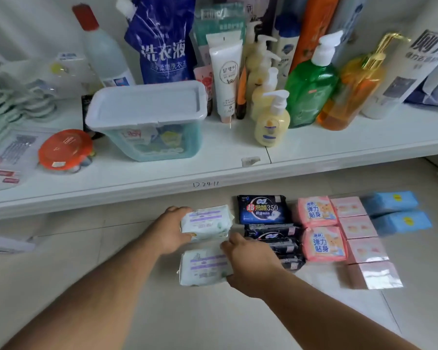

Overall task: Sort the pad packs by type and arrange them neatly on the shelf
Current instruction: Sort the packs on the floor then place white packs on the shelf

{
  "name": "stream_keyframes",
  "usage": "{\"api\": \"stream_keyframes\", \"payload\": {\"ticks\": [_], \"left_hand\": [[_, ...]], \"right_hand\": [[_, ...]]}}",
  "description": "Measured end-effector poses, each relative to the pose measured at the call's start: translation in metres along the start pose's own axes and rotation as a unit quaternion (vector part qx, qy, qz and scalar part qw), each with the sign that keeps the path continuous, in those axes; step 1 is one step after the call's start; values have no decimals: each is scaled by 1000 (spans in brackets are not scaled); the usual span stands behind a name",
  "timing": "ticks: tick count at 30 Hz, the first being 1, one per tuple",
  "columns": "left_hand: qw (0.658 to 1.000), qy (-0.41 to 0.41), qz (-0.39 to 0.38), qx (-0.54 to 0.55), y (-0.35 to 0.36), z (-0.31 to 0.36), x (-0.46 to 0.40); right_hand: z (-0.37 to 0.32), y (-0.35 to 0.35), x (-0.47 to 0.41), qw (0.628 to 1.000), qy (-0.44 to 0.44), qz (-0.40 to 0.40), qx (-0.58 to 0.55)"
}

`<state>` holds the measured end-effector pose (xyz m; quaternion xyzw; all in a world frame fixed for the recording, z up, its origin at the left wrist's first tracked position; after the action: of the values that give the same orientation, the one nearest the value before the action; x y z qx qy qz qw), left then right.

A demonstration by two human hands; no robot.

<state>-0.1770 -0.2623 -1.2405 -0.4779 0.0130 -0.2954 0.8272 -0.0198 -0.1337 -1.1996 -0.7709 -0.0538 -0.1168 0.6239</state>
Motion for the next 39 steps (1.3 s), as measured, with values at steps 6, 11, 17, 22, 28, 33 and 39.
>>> {"api": "stream_keyframes", "payload": {"ticks": [6, 11, 17, 22, 28, 33, 39], "left_hand": [[1000, -1, 0, -12, 38, -21, -45], [1000, -7, -16, -8, 58, -23, -59], [998, -28, -48, -12, 66, -22, -59], [998, -64, -29, -6, 41, -8, -29], [990, -53, -62, -117, -41, 66, 81], [980, -42, -85, -173, -146, 178, 184], [978, -28, -87, -185, -301, 325, 287]], "right_hand": [[17, 30, -37, 998, -18, 50, 41], [26, 44, -49, 997, -2, 67, 45], [32, 54, -52, 995, 24, 60, 71], [27, 41, -31, 995, 52, 58, 59], [14, -54, 47, 995, 93, 12, 18], [10, -193, 136, 989, 146, -32, -5], [-18, -402, 244, 985, 166, -34, -17]]}}
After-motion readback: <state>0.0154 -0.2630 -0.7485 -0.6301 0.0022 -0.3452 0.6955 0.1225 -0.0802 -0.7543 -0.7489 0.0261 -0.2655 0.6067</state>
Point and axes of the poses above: each hand's wrist, its own x-axis away from the middle knuckle, its own y-axis out of the palm, z = x × y, the point moved 6 cm from there along -x, towards the middle knuckle, and after that the axes turned 13 degrees about z, right-handed, at the moved point
